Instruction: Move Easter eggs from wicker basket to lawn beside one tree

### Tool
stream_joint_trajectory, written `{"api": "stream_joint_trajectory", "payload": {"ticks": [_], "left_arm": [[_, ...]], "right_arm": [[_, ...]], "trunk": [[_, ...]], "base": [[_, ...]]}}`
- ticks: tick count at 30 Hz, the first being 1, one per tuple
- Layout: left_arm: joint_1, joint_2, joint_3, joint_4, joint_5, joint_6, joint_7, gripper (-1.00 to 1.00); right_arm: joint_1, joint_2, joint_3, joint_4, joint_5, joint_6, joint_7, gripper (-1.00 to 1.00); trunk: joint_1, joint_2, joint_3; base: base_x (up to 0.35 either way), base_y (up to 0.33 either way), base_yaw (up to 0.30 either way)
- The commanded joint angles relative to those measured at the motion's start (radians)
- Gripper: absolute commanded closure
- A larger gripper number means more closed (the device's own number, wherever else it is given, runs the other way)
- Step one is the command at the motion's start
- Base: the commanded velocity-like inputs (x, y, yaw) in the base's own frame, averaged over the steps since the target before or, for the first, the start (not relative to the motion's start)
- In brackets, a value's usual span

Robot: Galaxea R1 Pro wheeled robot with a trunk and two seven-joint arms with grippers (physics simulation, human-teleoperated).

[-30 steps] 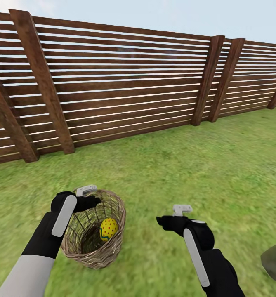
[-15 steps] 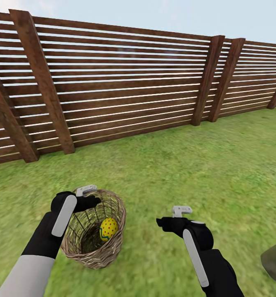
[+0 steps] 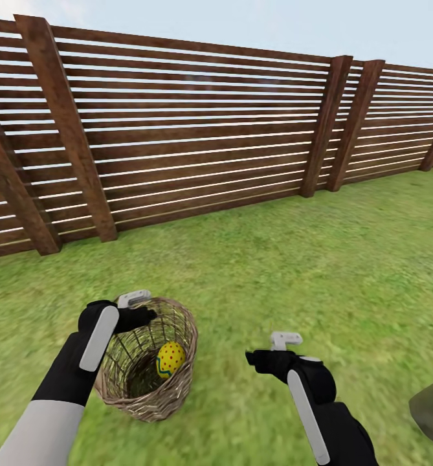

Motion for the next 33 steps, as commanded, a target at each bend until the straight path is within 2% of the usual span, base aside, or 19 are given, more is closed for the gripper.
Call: {"api": "stream_joint_trajectory", "payload": {"ticks": [1,4,5,23,33], "left_arm": [[-0.001,0.001,-0.002,-0.001,0.01,0.002,0.011,-1.0],[-0.001,0.002,-0.002,-0.001,0.01,0.002,0.011,-1.0],[-0.001,0.002,-0.001,-0.001,0.01,0.002,0.011,-1.0],[-0.001,0.003,0.0,0.0,0.01,0.002,0.01,-1.0],[0.0,0.003,0.0,-0.001,0.011,0.002,0.008,-1.0]], "right_arm": [[0.005,0.0,0.001,-0.002,-0.011,0.002,-0.011,-1.0],[0.022,0.0,0.001,-0.003,-0.01,0.001,-0.011,-1.0],[0.052,0.0,0.001,-0.003,-0.01,0.0,-0.011,-1.0],[0.058,0.002,0.003,-0.012,-0.01,-0.001,-0.011,-1.0],[0.049,0.001,0.0,-0.051,-0.01,0.013,-0.012,-1.0]], "trunk": [[0.0,0.0,-0.001],[0.0,0.0,-0.001],[0.0,0.0,-0.001],[0.0,0.0,-0.001],[0.0,0.0,-0.001]], "base": [[0.0,0.0,0.0],[0.0,0.0,0.0],[0.0,0.0,0.0],[0.0,0.0,0.0],[0.0,0.0,0.0]]}}
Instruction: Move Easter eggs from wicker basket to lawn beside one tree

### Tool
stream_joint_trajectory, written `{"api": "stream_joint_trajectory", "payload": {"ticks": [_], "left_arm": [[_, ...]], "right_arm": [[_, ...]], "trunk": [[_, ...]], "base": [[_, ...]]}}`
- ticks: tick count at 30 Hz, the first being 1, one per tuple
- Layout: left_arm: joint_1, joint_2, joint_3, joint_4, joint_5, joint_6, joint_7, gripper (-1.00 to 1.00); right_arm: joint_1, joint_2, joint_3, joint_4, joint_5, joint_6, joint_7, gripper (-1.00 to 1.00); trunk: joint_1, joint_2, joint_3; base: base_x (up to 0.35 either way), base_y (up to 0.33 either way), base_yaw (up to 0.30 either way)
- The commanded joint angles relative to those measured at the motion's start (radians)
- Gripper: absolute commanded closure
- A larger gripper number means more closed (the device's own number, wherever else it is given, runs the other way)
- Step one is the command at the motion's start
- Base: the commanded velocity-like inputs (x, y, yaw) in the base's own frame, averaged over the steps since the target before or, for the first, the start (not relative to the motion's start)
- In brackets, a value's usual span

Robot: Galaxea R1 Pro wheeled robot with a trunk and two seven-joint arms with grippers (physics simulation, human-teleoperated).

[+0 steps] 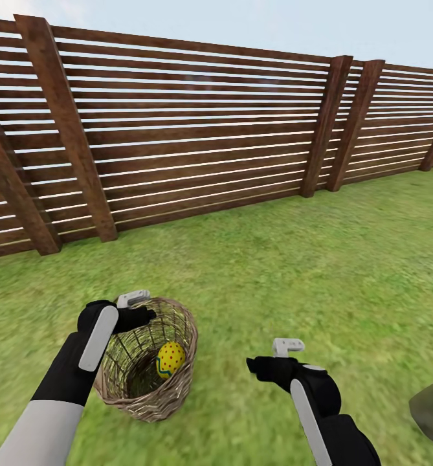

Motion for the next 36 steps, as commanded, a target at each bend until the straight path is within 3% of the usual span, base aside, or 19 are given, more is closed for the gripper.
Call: {"api": "stream_joint_trajectory", "payload": {"ticks": [1,6,13,18,25,28,36], "left_arm": [[-0.001,0.001,-0.002,-0.001,0.01,0.002,0.01,-1.0],[-0.001,0.001,-0.002,-0.002,0.008,0.002,0.011,-1.0],[-0.001,0.001,-0.003,-0.002,0.005,0.002,0.016,-1.0],[-0.001,0.0,-0.004,-0.002,0.004,0.002,0.016,-1.0],[-0.001,0.001,-0.005,-0.002,0.004,0.002,0.019,-1.0],[-0.001,0.0,-0.005,-0.001,0.004,0.002,0.019,-1.0],[-0.001,0.0,-0.005,0.0,0.004,0.002,0.019,-1.0]], "right_arm": [[-0.004,0.0,0.0,-0.002,-0.01,0.011,-0.01,-1.0],[-0.047,0.0,-0.005,-0.006,-0.009,0.044,-0.011,-1.0],[-0.192,0.003,-0.036,0.024,-0.008,0.1,-0.017,-1.0],[-0.315,0.006,-0.077,0.154,-0.009,0.1,-0.019,-1.0],[-0.476,0.006,-0.1,0.353,-0.008,0.1,-0.019,-1.0],[-0.512,0.007,-0.102,0.404,-0.008,0.1,-0.02,-1.0],[-0.534,0.006,-0.103,0.439,-0.007,0.1,-0.024,-1.0]], "trunk": [[0.0,0.0,-0.001],[0.0,0.0,-0.001],[0.0,0.0,-0.001],[0.0,0.0,-0.001],[0.0,0.0,-0.001],[0.0,0.0,-0.001],[0.0,0.0,-0.001]], "base": [[0.0,0.0,0.0],[0.0,0.0,0.0],[0.0,0.0,0.0],[0.0,0.0,0.0],[0.0,0.0,0.0],[0.0,0.0,0.0],[0.0,0.0,0.0]]}}
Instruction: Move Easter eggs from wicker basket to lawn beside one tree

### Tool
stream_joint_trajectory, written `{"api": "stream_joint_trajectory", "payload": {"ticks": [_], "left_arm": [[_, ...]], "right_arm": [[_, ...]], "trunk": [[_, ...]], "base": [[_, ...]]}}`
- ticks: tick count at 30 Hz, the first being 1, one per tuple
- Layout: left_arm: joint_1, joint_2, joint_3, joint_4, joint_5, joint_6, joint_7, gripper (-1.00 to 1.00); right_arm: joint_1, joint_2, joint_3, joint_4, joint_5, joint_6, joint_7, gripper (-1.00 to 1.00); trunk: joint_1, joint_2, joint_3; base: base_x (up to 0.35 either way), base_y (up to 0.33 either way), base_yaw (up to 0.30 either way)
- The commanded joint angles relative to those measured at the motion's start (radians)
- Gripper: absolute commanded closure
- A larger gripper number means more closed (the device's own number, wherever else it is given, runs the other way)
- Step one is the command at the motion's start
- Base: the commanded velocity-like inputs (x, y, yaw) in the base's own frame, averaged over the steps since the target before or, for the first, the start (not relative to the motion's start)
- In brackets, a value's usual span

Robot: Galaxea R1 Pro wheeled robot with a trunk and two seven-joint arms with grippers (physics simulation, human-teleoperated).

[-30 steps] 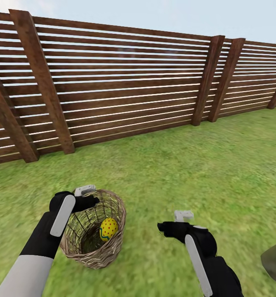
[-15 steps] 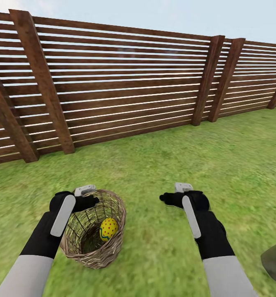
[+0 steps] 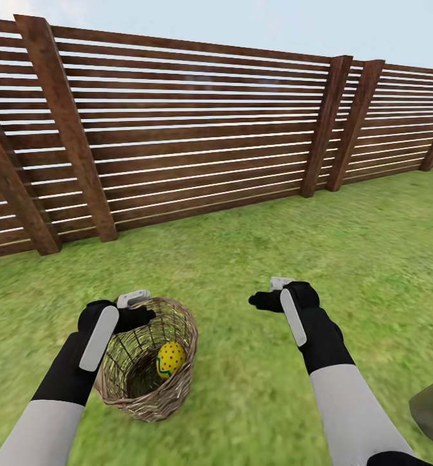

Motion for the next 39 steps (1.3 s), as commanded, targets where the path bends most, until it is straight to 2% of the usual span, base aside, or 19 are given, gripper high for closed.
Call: {"api": "stream_joint_trajectory", "payload": {"ticks": [1,10,21,28,39], "left_arm": [[0.0,0.001,-0.002,-0.001,0.01,0.002,0.01,-1.0],[-0.001,0.001,-0.004,-0.001,0.009,0.002,0.012,-1.0],[-0.001,0.001,-0.003,0.0,0.01,0.002,0.019,-1.0],[-0.001,0.001,-0.002,0.008,0.01,0.002,0.021,-1.0],[-0.001,0.001,-0.004,0.015,0.009,0.002,0.023,-1.0]], "right_arm": [[-0.001,-0.001,0.0,0.0,-0.011,0.003,-0.011,-1.0],[0.001,-0.002,0.0,0.004,-0.01,0.003,-0.01,-1.0],[0.006,0.0,0.008,-0.001,-0.014,0.003,-0.003,-1.0],[0.007,0.001,0.012,-0.021,-0.014,0.003,-0.001,-1.0],[0.01,0.003,0.015,-0.112,-0.015,0.003,0.0,-1.0]], "trunk": [[0.0,0.0,-0.001],[0.0,0.0,-0.001],[0.042,-0.077,-0.035],[0.042,-0.077,-0.035],[0.047,-0.08,-0.078]], "base": [[0.0,0.0,0.0],[0.0,0.0,0.0],[0.0,0.0,0.0],[0.0,0.0,0.0],[0.0,0.0,0.0]]}}
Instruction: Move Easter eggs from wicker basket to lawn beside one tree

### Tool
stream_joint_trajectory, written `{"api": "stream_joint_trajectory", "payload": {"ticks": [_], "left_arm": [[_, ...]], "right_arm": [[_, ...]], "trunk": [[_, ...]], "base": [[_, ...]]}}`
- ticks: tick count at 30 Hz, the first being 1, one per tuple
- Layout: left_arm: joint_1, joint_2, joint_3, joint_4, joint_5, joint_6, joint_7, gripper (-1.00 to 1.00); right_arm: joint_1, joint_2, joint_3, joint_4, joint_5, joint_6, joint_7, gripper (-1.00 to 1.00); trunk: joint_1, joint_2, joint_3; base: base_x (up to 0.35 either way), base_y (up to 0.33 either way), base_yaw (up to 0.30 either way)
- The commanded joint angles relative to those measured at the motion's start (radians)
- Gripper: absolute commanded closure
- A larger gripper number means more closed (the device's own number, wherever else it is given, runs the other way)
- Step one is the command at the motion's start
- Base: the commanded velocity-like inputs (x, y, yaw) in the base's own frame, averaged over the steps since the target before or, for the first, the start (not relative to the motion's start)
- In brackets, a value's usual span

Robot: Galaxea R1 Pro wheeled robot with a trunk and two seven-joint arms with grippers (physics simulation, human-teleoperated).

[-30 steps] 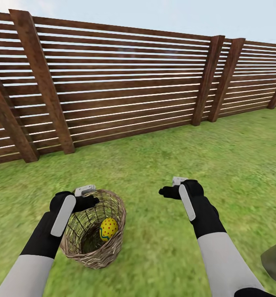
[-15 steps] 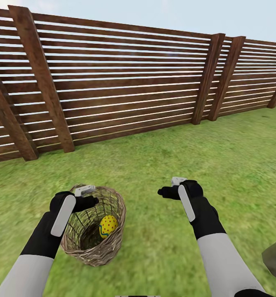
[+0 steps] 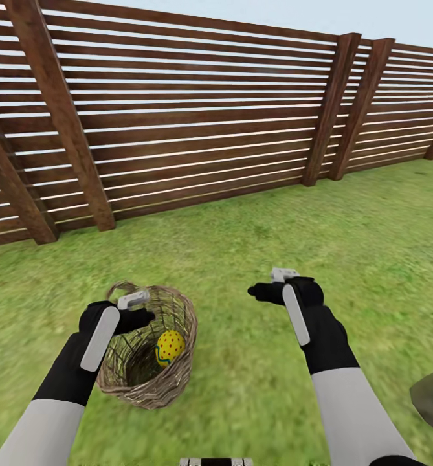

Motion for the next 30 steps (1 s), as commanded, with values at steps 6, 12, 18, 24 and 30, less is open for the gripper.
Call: {"api": "stream_joint_trajectory", "payload": {"ticks": [6,12,18,24,30], "left_arm": [[-0.001,0.001,-0.003,0.022,0.01,0.002,0.012,-1.0],[-0.001,0.001,-0.004,0.031,0.011,0.002,0.011,-1.0],[-0.001,0.001,-0.004,0.033,0.012,0.002,0.006,-1.0],[-0.001,0.002,-0.004,0.033,0.013,0.002,0.005,-1.0],[-0.001,0.001,-0.004,0.033,0.015,0.002,0.004,-1.0]], "right_arm": [[0.003,0.0,0.002,-0.032,-0.011,0.003,-0.011,-1.0],[0.026,0.0,0.042,-0.073,-0.011,0.003,-0.011,-1.0],[0.051,-0.001,0.086,-0.125,-0.011,0.003,-0.01,-1.0],[0.057,-0.001,0.096,-0.137,-0.012,0.003,-0.01,-1.0],[0.059,-0.001,0.098,-0.14,-0.011,0.003,-0.009,-1.0]], "trunk": [[0.002,-0.002,-0.024],[0.005,-0.003,-0.047],[0.008,-0.005,-0.071],[0.011,-0.006,-0.094],[0.013,-0.007,-0.117]], "base": [[0.0,0.0,0.0],[0.0,0.0,0.0],[0.0,0.0,-0.003],[0.0,0.0,-0.154],[0.0,0.0,-0.262]]}}
